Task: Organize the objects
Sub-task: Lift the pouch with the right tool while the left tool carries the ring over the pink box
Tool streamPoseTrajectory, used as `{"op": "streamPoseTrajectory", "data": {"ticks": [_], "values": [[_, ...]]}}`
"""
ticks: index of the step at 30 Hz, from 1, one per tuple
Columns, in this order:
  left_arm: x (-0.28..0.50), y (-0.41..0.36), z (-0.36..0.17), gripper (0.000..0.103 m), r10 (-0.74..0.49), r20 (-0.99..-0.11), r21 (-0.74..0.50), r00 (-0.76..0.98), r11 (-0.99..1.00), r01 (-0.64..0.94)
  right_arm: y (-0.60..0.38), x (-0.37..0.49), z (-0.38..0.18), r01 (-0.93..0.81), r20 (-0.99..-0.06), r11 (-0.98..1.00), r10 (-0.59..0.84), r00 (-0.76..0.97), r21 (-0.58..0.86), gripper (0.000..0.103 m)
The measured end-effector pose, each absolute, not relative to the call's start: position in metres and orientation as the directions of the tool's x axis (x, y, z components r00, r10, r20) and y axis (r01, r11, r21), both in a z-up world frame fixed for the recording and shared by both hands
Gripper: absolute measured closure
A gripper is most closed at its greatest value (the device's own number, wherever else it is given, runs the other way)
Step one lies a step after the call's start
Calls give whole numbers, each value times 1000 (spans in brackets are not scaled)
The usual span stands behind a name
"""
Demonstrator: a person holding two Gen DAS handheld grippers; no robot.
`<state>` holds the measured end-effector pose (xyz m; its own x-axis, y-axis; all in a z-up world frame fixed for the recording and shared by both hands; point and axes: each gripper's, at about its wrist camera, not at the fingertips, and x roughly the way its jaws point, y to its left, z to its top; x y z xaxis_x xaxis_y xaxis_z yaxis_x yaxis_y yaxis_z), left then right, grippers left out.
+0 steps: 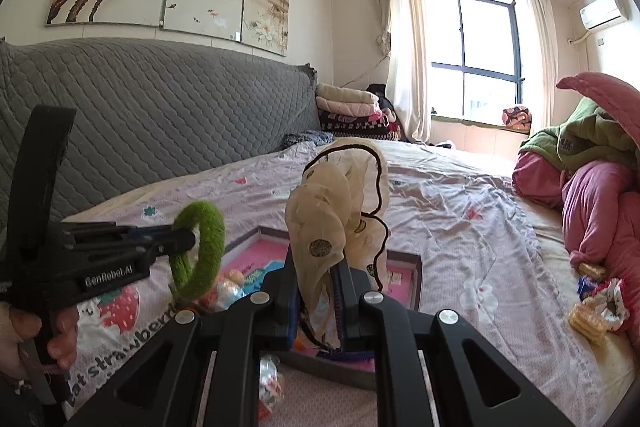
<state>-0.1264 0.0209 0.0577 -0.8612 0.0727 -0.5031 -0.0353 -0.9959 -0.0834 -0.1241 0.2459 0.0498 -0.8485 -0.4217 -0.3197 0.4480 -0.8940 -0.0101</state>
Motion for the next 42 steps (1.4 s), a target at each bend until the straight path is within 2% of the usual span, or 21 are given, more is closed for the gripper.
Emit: {"op": "streamPoseTrajectory", "data": {"ticks": [27, 42], "values": [[-153, 23, 81, 91, 41, -486, -51, -873, -999, -19, 232, -161, 71, 450, -313, -893, -423, -850, -15, 89], [-176, 32, 72, 91, 43, -514, -41, -857, -999, -25, 240, -179, 68, 444, -330, -896, -416, -848, -12, 89]]}}
